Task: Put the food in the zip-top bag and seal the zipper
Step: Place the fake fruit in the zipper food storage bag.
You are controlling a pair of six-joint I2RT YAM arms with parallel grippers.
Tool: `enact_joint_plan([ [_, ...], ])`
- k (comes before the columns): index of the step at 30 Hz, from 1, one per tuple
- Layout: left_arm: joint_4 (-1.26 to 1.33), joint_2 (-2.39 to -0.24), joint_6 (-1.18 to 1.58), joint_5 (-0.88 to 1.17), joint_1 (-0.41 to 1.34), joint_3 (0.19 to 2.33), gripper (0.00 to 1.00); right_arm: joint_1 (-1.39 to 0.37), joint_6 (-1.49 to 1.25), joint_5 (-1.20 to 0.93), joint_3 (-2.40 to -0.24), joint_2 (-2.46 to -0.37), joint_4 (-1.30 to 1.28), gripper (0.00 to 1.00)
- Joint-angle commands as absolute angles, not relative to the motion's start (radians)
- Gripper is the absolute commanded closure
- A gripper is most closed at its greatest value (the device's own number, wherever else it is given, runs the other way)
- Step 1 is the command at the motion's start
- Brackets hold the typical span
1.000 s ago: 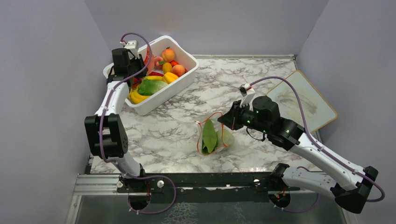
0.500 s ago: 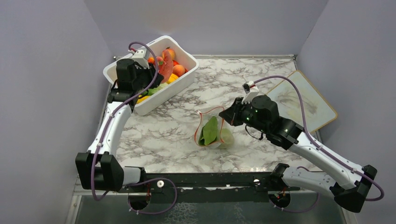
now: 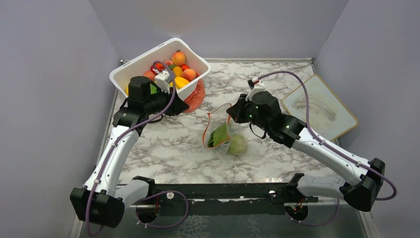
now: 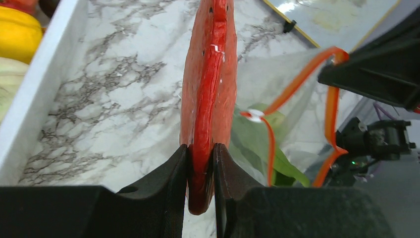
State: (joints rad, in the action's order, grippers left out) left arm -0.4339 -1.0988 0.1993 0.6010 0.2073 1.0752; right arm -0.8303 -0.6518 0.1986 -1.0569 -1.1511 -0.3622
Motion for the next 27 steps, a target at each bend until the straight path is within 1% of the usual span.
enact_joint_plan([
  [1, -0.530, -1.036, 0.201, 0.754, 0.228, 1.107, 1.00, -0.831, -0.535, 0.234, -1.074, -1.157, -0.255, 0.99],
  [3, -0.552, -1.027, 0.228, 0.782, 0.245, 1.105, 1.00, -0.831, -0.472, 0.246, -1.059, -1.151, -0.210, 0.99],
  [8, -0.582, -0.993, 0.286, 0.837, 0.280, 1.085, 1.00, -0.831, -0.359, 0.346, -1.101, -1.180, -0.227, 0.99],
  [15, -0.599, -0.976, 0.280, 0.870, 0.317, 1.024, 1.00, -0.831, -0.257, 0.328, -1.084, -1.194, -0.152, 0.99],
  [19, -0.628, -1.012, 0.254, 0.823, 0.333, 1.005, 1.00, -0.831, -0.246, 0.269, -1.079, -1.201, -0.146, 0.99],
  [27, -0.655, -1.111, 0.179, 0.750, 0.351, 1.052, 1.00, -0.833, -0.216, 0.037, -1.067, -1.213, -0.161, 0.99],
])
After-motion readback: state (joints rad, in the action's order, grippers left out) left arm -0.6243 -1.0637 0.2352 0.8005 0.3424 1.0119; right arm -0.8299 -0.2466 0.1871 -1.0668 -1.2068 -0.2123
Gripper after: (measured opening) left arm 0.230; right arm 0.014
